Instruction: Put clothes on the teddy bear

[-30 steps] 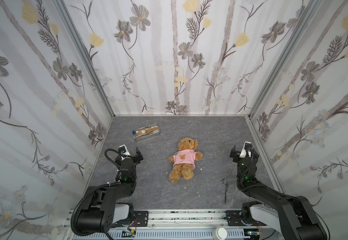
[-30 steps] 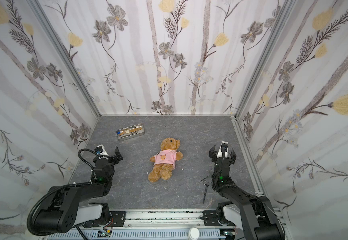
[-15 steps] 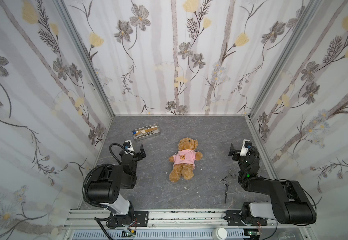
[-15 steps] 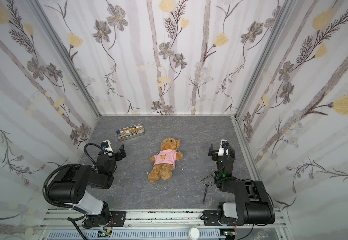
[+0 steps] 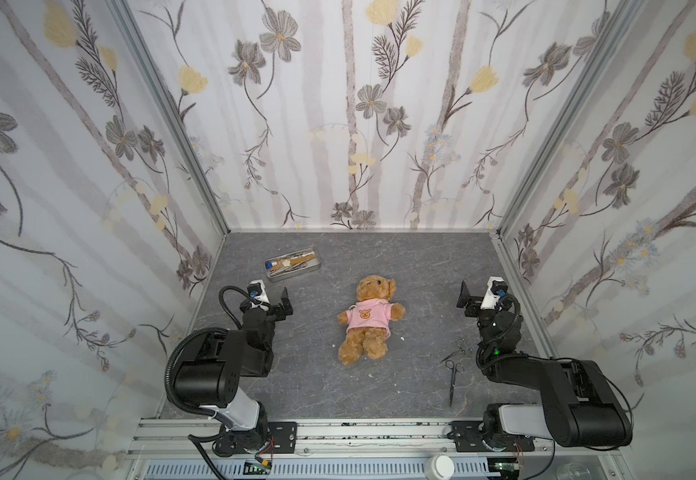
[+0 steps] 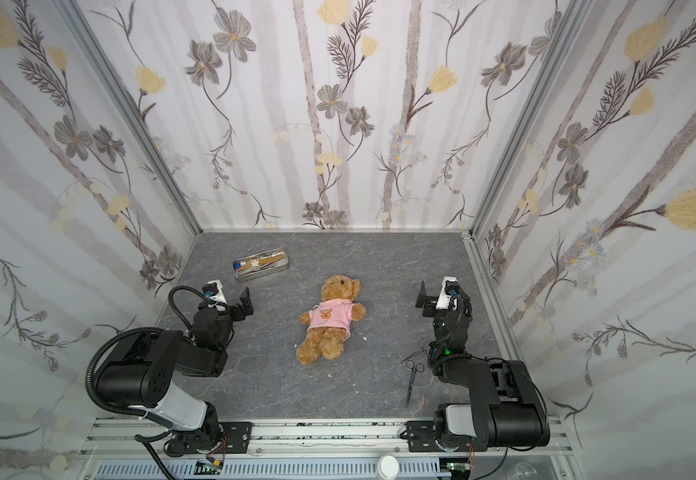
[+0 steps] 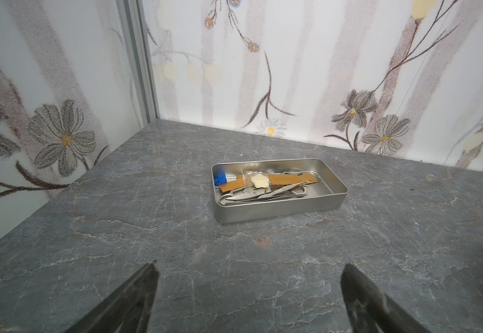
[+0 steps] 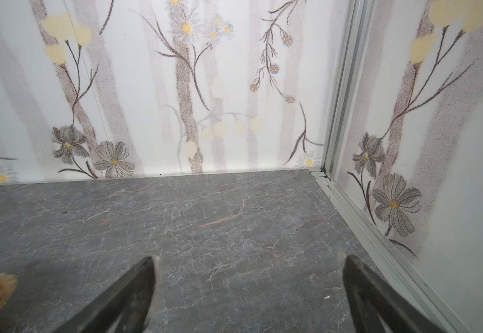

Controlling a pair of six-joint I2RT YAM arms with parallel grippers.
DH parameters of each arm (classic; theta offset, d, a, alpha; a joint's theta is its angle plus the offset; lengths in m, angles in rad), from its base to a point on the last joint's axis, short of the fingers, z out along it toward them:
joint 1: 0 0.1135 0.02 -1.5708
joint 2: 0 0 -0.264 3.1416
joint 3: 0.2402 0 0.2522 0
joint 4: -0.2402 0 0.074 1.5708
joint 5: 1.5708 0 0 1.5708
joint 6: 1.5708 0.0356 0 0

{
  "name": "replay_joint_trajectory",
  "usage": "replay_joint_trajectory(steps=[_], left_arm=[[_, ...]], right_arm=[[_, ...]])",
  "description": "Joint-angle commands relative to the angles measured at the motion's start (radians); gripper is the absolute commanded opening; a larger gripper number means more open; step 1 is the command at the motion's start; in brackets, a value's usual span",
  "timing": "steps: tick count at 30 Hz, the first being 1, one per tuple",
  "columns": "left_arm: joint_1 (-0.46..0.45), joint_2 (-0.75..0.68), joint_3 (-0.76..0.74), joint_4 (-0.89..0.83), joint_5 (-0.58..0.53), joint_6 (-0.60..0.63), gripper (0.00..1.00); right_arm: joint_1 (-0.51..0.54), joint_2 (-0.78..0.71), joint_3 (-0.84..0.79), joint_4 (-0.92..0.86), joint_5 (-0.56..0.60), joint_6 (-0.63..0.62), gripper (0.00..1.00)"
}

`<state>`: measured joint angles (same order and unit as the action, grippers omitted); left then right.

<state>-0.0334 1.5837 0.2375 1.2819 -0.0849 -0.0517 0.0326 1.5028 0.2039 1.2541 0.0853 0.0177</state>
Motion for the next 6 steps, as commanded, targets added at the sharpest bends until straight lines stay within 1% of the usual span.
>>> replay_joint_trajectory(steps=[1, 6], left_arm=[[0.001, 0.002, 0.005, 0.05, 0.002, 0.008, 1.0], [0.0, 0.002, 0.005, 0.05, 0.002, 0.008, 1.0]], right_arm=[[0.003, 0.006, 0.002, 0.044, -0.002, -0.002, 1.0], [0.001, 0.004, 0.001, 0.044, 0.0, -0.001, 1.0]])
